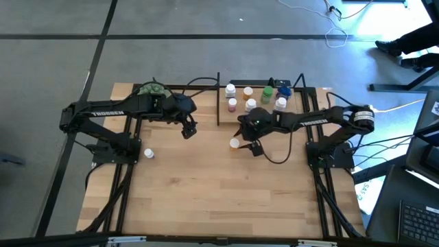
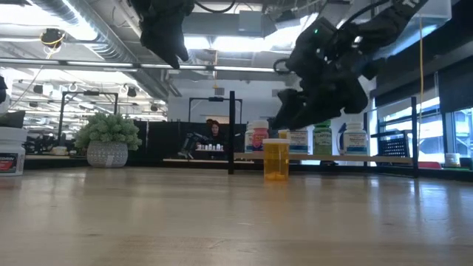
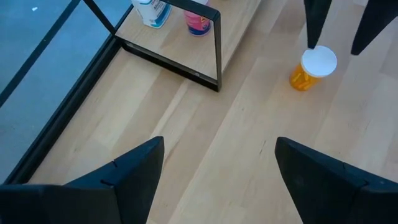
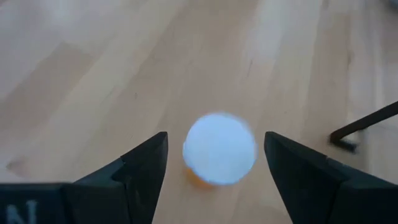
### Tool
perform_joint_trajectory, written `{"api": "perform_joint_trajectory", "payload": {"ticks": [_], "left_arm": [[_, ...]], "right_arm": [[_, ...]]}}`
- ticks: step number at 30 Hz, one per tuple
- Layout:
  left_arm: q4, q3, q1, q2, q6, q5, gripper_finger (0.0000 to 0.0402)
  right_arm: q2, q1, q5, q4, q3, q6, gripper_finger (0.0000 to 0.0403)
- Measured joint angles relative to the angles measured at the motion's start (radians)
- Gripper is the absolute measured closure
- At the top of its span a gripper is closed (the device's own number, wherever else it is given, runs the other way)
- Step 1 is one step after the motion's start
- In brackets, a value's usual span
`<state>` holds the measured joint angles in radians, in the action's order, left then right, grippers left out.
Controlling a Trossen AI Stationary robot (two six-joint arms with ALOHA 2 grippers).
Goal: Pick and place medicine bottles onto shelf by color
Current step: Put the orange medicine bottle on the shelf
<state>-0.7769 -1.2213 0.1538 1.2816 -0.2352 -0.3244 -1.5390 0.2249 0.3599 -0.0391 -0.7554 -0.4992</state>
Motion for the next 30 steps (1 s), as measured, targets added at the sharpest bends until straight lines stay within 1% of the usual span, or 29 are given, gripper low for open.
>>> {"api": "perform_joint_trajectory", "payload": {"ticks": [7,26,30], "left_arm": [[0.000,0.000,0.000,0.000,-0.002,0.000,0.0099],[0.000,0.000,0.000,0.000,-0.002,0.000,0.0099],[0.000,0.000,0.000,0.000,-0.002,0.000,0.0099]], "right_arm": [[-0.050,0.000,0.000,0.004,-0.001,0.001,0.0134],[-0.052,0.000,-0.004,-0.032,-0.001,0.000,0.0134],[-0.067,0.000,-0.027,-0.029,-0.001,0.000,0.0134]]}}
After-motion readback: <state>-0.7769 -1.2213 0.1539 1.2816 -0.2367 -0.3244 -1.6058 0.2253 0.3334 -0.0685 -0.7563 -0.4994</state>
